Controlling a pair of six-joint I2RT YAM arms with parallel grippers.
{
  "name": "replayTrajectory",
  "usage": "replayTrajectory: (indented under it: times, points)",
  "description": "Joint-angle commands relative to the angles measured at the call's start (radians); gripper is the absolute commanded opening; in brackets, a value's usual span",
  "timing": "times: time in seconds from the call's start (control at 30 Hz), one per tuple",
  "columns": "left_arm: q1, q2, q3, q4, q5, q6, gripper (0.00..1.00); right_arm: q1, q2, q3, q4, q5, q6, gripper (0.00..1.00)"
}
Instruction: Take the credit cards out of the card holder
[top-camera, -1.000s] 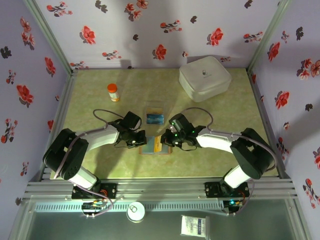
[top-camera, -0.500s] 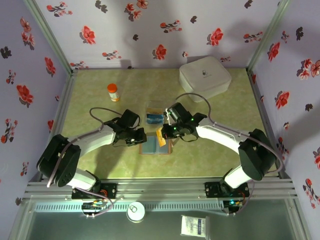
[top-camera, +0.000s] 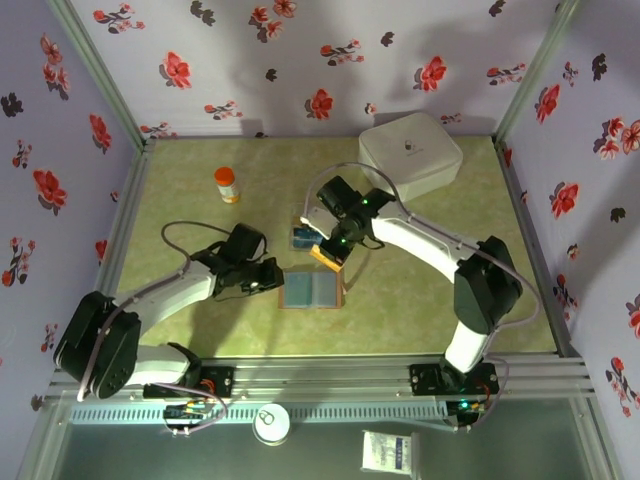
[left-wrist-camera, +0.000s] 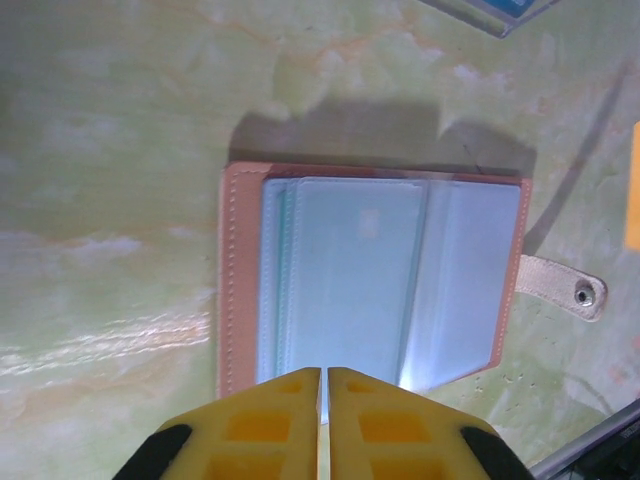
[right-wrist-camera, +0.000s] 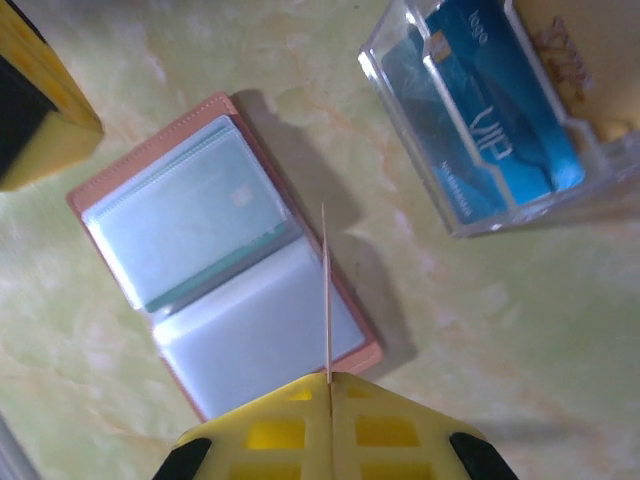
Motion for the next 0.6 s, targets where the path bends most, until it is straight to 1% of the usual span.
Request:
replayTrajectory:
  times: [0.0, 0.2, 0.47, 0.57]
  points:
    - [0.019, -0.040, -0.023, -0.045, -0.013, 0.017, 0.10, -0.028, 0.061, 0.119, -0.115, 0.031, -0.223, 0.00]
    - [0.057, -0.099, -0.062, -0.074, -0.012, 0.023, 0.12, -0.057, 0.213, 0.363, -0.212, -0.012, -0.347, 0.00]
    - [0.090, -0.128, -0.092, -0.095, -0.010, 0.032, 0.13, -0.085, 0.431, 0.727, -0.332, -0.051, -0.413, 0.00]
    - [0.105, -0.143, -0.101, -0.102, -0.011, 0.038, 0.13, -0.095, 0.495, 0.818, -0.360, -0.060, -0.429, 0.00]
